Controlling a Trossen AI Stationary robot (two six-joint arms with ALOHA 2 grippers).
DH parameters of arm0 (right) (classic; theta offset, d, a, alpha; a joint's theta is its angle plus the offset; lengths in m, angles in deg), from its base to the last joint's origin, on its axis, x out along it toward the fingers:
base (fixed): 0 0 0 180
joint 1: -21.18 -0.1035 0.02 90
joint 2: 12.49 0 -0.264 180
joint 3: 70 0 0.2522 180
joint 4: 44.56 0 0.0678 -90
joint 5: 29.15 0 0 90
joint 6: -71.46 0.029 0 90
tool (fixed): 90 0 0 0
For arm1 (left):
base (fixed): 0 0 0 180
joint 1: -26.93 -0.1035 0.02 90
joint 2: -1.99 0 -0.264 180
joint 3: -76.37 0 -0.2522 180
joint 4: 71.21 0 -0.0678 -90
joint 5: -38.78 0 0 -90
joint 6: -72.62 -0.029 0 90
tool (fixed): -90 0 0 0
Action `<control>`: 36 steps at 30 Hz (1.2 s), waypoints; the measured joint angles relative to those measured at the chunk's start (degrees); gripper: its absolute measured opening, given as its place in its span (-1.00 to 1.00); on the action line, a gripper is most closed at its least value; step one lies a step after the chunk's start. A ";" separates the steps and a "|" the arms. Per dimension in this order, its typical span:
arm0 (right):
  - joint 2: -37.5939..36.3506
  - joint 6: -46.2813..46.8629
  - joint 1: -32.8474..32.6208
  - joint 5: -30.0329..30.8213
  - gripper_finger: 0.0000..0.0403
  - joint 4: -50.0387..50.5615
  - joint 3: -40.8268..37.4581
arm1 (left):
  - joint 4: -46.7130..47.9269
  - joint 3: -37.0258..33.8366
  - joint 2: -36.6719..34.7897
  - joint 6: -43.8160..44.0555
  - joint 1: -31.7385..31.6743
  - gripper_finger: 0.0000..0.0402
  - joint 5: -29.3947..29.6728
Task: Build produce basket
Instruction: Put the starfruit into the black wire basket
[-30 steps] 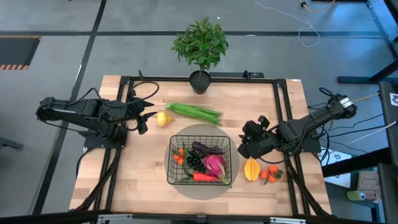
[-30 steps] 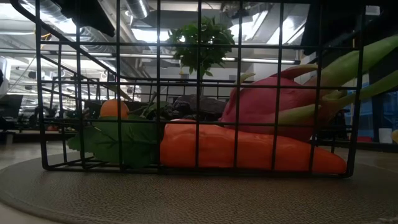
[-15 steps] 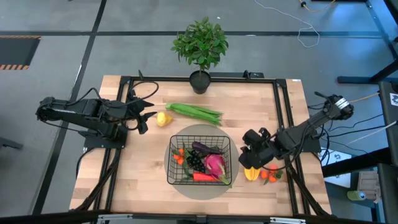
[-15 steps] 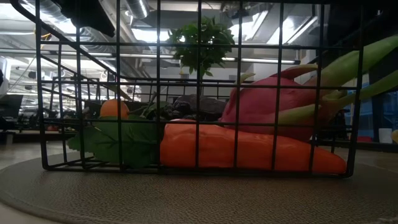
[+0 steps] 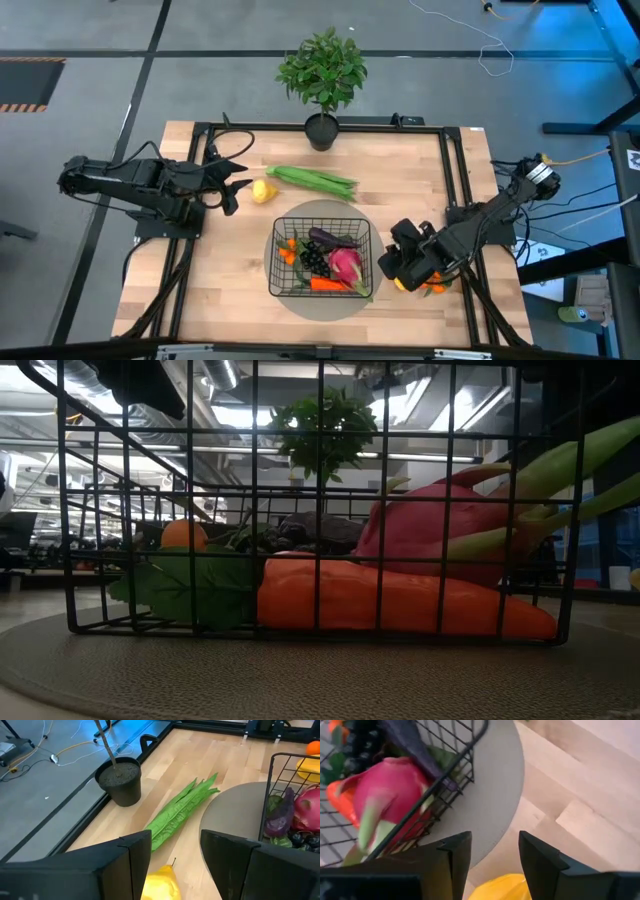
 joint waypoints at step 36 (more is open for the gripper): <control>7.46 17.35 0.02 -15.69 -0.24 3.50 0.00 | 0.03 0.00 0.00 -0.13 0.00 -0.20 0.00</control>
